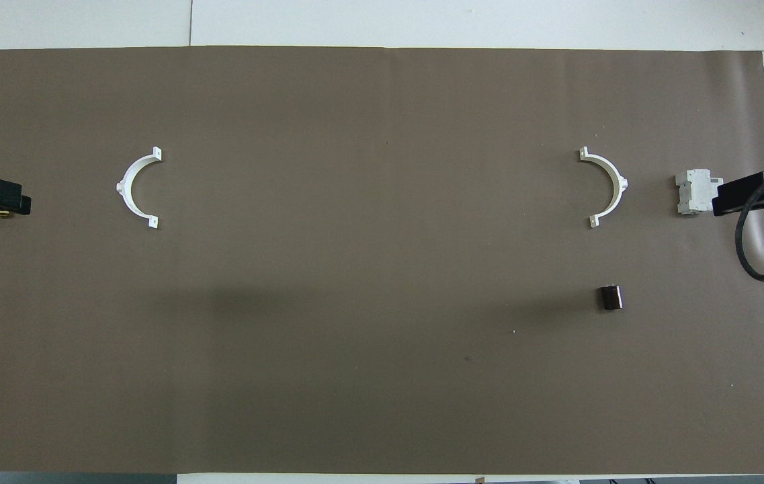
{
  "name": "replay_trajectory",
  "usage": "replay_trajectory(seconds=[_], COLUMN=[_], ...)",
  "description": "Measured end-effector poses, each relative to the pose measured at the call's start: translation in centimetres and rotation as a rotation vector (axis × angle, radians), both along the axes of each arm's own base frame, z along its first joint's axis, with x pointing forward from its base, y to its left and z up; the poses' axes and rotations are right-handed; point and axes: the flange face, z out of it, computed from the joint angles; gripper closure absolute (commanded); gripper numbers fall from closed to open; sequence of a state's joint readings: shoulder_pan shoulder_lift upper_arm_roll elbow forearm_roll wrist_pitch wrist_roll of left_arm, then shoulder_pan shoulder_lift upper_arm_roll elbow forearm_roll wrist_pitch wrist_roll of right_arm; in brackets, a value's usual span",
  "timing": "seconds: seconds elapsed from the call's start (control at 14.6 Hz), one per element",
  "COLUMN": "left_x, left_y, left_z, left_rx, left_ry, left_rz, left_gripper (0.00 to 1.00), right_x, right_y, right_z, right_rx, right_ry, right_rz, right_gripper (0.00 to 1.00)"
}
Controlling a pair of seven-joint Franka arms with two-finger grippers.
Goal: Assemble drain pipe with both arms
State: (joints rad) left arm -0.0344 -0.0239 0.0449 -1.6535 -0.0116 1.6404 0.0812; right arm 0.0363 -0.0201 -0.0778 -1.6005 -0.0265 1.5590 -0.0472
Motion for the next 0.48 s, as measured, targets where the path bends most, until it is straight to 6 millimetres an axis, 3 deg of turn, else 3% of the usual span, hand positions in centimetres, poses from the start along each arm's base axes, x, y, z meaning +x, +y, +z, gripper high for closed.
replay_trajectory(seconds=[0.48], left_x=[-0.1], left_y=[-0.78], left_z=[-0.14], left_rx=[0.0], left_ry=[0.01], left_rz=[-0.014], left_gripper=[0.0], right_x=[-0.36], right_y=[-0.02], right_z=[-0.31], right_rx=[0.001], right_ry=[0.009], right_rz=[0.0], right_gripper=[0.0])
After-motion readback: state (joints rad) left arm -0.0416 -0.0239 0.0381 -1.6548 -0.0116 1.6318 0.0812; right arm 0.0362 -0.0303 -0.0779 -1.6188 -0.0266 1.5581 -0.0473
